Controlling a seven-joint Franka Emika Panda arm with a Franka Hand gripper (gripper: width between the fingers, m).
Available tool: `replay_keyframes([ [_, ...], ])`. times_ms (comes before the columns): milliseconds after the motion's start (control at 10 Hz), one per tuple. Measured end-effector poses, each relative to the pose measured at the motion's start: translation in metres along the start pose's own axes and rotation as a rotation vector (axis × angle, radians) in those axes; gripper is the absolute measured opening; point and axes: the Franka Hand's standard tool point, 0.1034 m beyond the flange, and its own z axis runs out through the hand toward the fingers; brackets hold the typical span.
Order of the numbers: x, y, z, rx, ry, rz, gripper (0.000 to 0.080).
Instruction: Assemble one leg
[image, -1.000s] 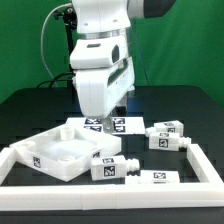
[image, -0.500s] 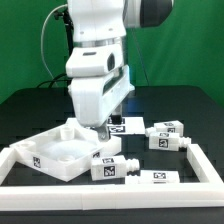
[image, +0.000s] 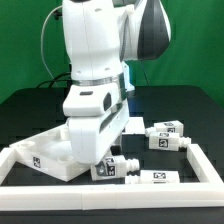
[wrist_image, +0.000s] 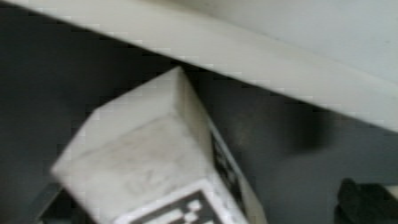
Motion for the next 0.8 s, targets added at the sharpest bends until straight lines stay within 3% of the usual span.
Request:
replay_keyframes([
  [200,0.0,0.0,0.002,0.002,0.0,0.002,0.065],
  [300,0.0,0.0,0.002,0.003,0.0,0.003,0.0522],
  [400,-0.001,0.0,0.002,0.003,0.0,0.003,0.0522],
  [600,0.0,0.0,0.0,0.001,0.0,0.001,0.0282],
  [800,0.006,-0.003,-0.032,-0.024,-0.009,-0.038,0.0283],
])
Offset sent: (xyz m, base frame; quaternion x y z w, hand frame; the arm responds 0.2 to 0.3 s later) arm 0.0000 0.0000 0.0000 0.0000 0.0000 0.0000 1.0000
